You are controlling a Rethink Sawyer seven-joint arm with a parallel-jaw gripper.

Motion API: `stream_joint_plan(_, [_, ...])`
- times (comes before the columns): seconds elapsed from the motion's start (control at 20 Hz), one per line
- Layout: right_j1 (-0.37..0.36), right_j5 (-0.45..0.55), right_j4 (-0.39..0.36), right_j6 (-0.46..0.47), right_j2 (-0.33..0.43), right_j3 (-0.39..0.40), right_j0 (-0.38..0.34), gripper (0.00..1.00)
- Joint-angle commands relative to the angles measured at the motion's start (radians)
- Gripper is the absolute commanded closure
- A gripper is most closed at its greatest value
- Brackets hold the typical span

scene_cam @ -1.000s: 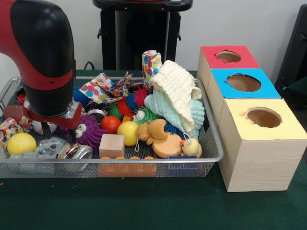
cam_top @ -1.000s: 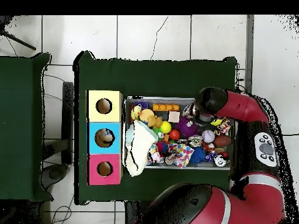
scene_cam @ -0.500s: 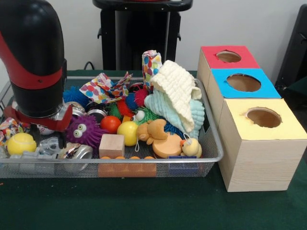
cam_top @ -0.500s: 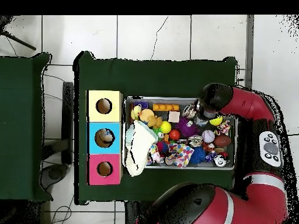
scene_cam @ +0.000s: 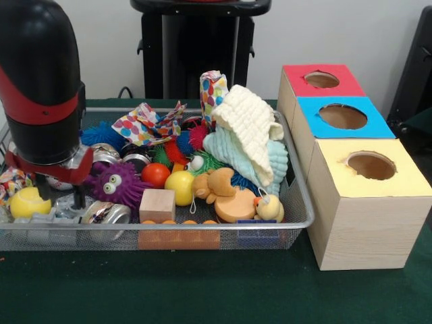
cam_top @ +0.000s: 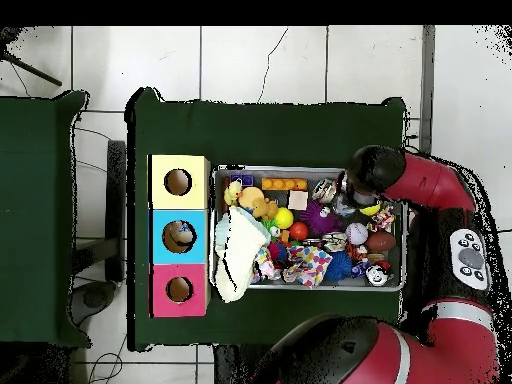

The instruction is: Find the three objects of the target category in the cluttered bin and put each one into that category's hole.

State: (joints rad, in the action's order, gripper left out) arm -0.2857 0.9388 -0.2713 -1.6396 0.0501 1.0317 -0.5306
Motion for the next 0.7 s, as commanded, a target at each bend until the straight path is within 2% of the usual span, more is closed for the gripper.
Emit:
stream_joint_plan(0.05, [-0.019,-0.138,-0.036,0.064,0.076,0.178,-0.027,0.0])
stream_joint_plan(0.5, [-0.015,-0.221,-0.034,0.031,0.074,0.238,-0.034,0.0])
stream_joint_plan(0.7, [-0.022,-0.222,-0.031,0.007,0.056,0.262,-0.025,0.0])
